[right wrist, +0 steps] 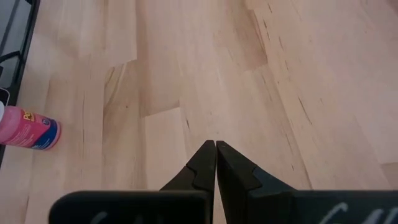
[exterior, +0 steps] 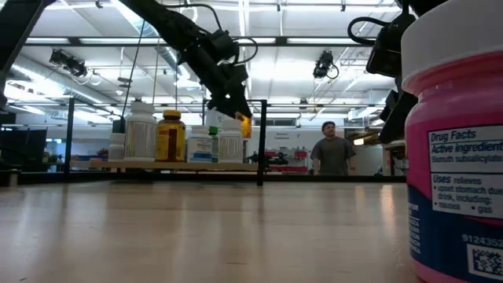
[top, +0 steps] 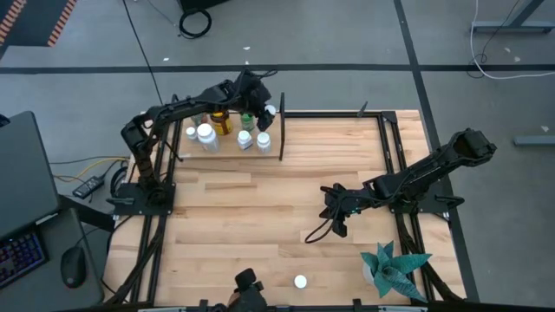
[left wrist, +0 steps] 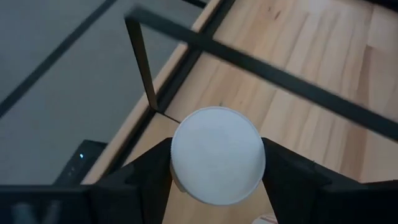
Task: Pick and place medicine bottles onto shelf by color
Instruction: Put the orange pill bottle on the shelf
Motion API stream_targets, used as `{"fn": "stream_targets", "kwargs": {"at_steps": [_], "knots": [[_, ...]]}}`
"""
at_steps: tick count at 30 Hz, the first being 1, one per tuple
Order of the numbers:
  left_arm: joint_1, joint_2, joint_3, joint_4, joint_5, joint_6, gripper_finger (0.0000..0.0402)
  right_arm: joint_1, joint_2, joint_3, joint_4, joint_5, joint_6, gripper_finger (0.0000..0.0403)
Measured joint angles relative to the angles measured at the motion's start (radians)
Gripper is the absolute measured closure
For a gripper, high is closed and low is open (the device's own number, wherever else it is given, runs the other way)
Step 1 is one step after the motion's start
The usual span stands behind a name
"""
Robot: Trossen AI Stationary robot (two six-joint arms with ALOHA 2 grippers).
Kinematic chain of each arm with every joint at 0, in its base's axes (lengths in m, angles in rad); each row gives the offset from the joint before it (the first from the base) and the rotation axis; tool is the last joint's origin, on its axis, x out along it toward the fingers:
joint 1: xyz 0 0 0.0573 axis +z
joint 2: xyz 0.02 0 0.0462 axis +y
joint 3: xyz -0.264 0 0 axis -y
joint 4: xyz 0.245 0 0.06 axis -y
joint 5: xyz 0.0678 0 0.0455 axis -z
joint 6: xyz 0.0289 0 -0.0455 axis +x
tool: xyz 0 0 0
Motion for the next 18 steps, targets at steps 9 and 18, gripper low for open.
{"fn": "stream_targets", "kwargs": {"at_steps": [9,18], "knots": [[0.008,0.050,0.001,0.004,-0.008,-0.006,0.0176,0.000,0.000,0.000,0.000,0.000,0.000,0.0383],[0.014,0.090,0.001,0.000,-0.011,-0.017,0.0170,0.000,0.000,0.000,0.000,0.000,0.000,0.0383]]}}
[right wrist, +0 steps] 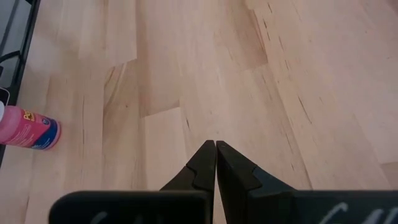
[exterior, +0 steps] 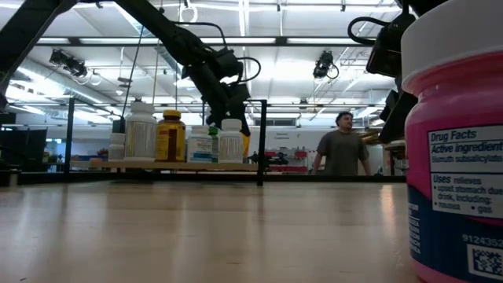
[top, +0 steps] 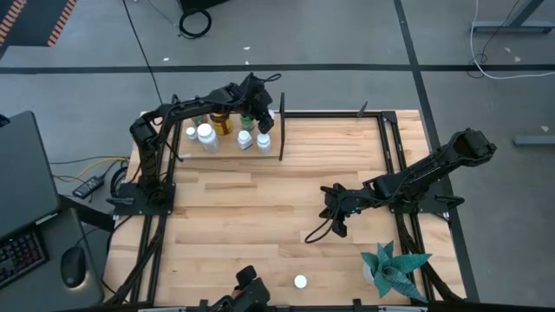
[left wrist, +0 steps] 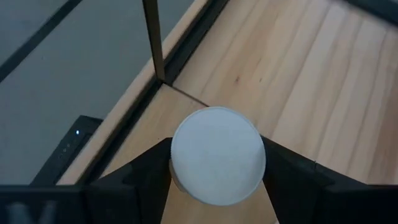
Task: Pick and place medicine bottles onto shelf by color
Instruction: Put the orange pill bottle on the shelf
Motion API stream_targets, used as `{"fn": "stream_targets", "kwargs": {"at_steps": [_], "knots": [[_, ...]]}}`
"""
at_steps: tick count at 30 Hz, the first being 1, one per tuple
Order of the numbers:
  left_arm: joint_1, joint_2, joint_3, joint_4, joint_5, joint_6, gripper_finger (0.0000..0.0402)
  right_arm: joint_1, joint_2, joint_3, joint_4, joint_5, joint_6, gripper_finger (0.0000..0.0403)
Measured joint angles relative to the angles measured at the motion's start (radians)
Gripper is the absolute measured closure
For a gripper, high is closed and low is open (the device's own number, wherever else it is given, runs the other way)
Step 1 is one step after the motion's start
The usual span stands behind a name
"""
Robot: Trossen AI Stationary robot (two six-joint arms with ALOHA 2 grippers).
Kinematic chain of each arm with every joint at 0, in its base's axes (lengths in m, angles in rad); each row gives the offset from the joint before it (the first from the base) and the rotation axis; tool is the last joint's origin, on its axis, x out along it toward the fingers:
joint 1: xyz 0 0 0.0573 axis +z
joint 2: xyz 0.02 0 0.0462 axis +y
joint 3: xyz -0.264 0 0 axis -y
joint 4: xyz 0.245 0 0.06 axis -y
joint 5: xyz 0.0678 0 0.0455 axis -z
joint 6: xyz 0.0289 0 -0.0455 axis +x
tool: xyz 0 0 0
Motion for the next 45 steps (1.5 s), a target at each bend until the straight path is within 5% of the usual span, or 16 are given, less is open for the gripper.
{"fn": "stream_targets", "kwargs": {"at_steps": [28,45], "knots": [[-0.024,0.058,0.002,0.022,0.011,-0.051,0.0173,0.000,0.000,0.000,0.000,0.000,0.007,0.0383],[-0.024,0.054,0.000,0.027,-0.002,-0.076,0.0119,0.000,0.000,0.000,0.000,0.000,0.008,0.0383]]}}
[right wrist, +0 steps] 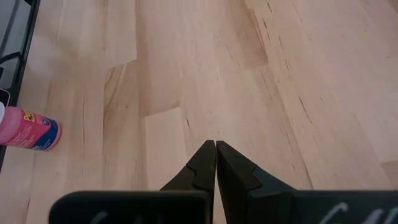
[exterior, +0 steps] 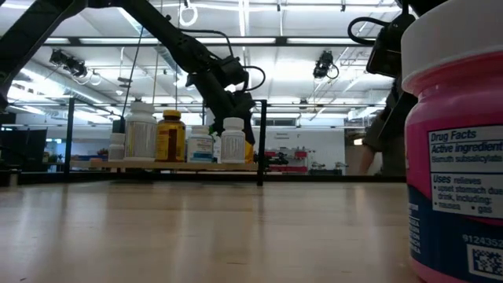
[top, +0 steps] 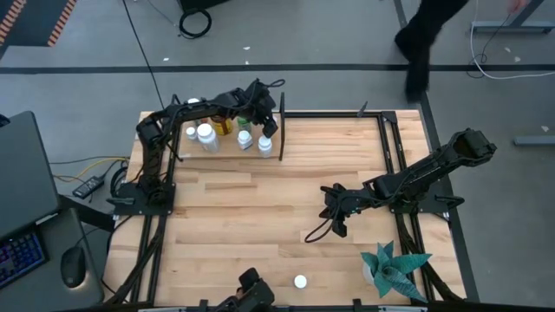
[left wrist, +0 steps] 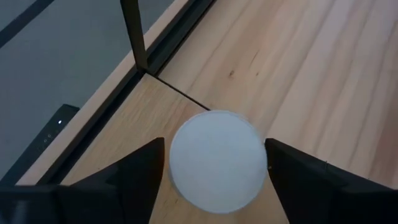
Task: Pick and place medicine bottles onto shelf by color
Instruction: Put the orange pill bottle on the shelf, then adjust the white pill bottle on the shelf
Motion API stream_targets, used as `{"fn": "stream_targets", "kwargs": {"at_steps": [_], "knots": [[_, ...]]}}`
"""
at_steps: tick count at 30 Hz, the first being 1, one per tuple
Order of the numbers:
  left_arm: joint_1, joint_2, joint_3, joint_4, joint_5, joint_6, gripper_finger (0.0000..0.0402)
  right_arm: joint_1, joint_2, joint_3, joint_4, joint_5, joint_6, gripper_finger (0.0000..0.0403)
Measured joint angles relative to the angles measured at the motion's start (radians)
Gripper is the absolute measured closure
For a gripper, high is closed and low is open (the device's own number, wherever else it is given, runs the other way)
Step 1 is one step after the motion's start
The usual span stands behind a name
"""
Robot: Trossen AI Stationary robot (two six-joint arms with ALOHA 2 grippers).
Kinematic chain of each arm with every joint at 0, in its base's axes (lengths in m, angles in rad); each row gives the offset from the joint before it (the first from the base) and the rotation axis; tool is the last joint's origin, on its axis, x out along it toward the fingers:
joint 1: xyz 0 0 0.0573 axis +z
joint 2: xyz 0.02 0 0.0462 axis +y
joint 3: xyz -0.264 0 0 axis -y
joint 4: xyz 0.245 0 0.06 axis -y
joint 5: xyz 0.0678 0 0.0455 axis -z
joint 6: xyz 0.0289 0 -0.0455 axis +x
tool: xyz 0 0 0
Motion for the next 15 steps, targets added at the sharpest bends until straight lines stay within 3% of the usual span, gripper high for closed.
{"fn": "stream_targets", "kwargs": {"at_steps": [15], "knots": [[-0.029,-0.195,0.001,-0.056,0.002,0.019,0.0102,0.000,0.000,0.000,0.000,0.000,0.000,0.0383]]}}
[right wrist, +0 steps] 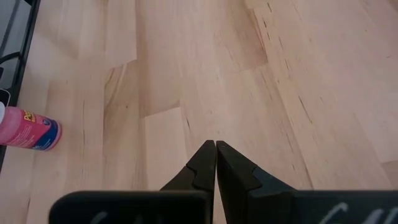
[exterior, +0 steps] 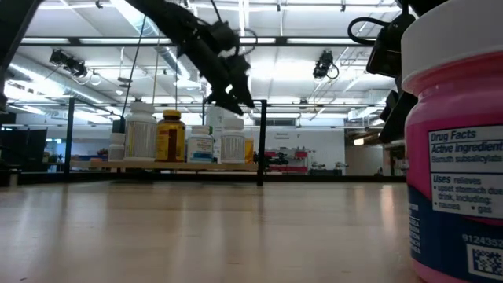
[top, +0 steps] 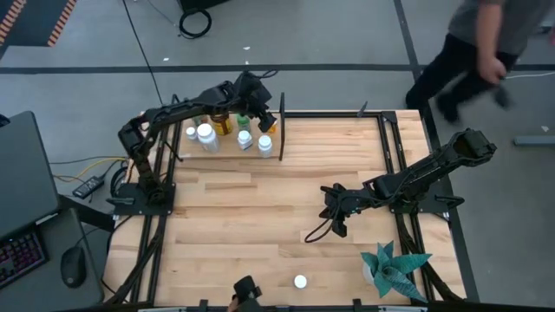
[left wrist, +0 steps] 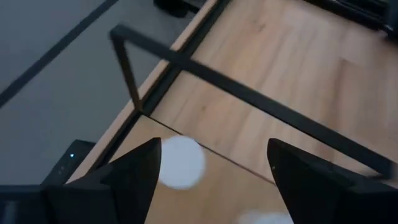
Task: Pick and place medicine bottles onto shelf by color
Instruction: Adjust the white pill bottle on the shelf
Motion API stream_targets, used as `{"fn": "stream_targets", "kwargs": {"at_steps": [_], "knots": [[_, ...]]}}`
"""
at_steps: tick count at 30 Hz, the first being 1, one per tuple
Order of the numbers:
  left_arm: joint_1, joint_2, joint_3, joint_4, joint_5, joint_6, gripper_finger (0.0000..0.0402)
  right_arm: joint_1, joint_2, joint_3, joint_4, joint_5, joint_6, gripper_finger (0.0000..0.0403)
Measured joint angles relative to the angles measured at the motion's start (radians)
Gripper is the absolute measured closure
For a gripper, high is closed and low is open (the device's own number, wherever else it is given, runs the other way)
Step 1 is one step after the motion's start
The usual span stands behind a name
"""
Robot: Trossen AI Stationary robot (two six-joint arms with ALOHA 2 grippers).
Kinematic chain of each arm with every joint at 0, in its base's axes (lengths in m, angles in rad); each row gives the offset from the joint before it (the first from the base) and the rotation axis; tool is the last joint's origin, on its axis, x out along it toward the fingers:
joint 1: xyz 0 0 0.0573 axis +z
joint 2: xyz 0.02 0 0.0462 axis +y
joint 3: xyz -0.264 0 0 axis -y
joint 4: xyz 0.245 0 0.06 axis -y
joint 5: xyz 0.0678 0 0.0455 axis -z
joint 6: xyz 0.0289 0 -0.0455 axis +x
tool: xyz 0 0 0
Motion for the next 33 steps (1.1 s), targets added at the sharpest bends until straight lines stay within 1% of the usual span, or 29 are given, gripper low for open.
{"fn": "stream_targets", "kwargs": {"at_steps": [2,7,9,11,13,15,16,18,20,23,25,26,28,30,33], "knots": [[-0.012,-0.049,0.000,-0.038,-0.004,0.032,0.0103,0.001,0.000,0.000,0.000,0.000,0.003,0.0382],[-0.060,-0.171,0.000,-0.126,-0.009,0.033,0.0104,0.003,0.000,0.000,0.001,0.000,0.004,0.0382],[-0.095,-0.213,0.000,-0.158,-0.011,0.020,0.0104,0.003,0.000,0.000,0.014,0.001,0.003,0.0383],[-0.143,-0.241,0.000,-0.183,-0.008,-0.026,0.0104,-0.001,0.000,0.000,0.046,0.018,-0.009,0.0383],[-0.201,-0.255,0.000,-0.205,-0.008,-0.071,0.0104,-0.008,0.000,0.000,0.136,0.080,-0.041,0.0382],[-0.276,-0.257,0.000,-0.198,-0.014,-0.075,0.0104,-0.023,0.007,0.000,0.288,0.163,-0.089,0.0383],[-0.316,-0.255,0.000,-0.179,-0.028,-0.069,0.0105,-0.032,0.014,0.000,0.368,0.186,-0.120,0.0383],[-0.395,-0.247,0.000,-0.111,-0.059,-0.065,0.0108,-0.057,0.037,0.001,0.507,0.179,-0.187,0.0382],[-0.455,-0.243,0.000,-0.073,-0.068,-0.059,0.0113,-0.084,0.067,0.002,0.585,0.153,-0.229,0.0382],[-0.518,-0.243,0.000,-0.079,-0.089,-0.049,0.0126,-0.121,0.131,0.002,0.596,0.152,-0.228,0.0382],[-0.542,-0.246,0.000,-0.124,-0.126,-0.051,0.0137,-0.135,0.184,0.002,0.597,0.147,-0.214,0.0382],[-0.551,-0.248,-0.002,-0.142,-0.139,-0.051,0.0143,-0.139,0.212,0.002,0.601,0.129,-0.208,0.0381],[-0.563,-0.255,-0.051,-0.111,-0.156,-0.052,0.0155,-0.146,0.267,0.001,0.634,0.084,-0.192,0.0378],[-0.566,-0.285,-0.156,-0.049,-0.158,-0.070,0.0166,-0.151,0.312,0.001,0.678,0.043,-0.179,0.0373],[-0.548,-0.359,-0.351,0.158,-0.169,-0.100,0.0182,-0.152,0.355,0.009,0.730,0.000,-0.172,0.0365]]}}
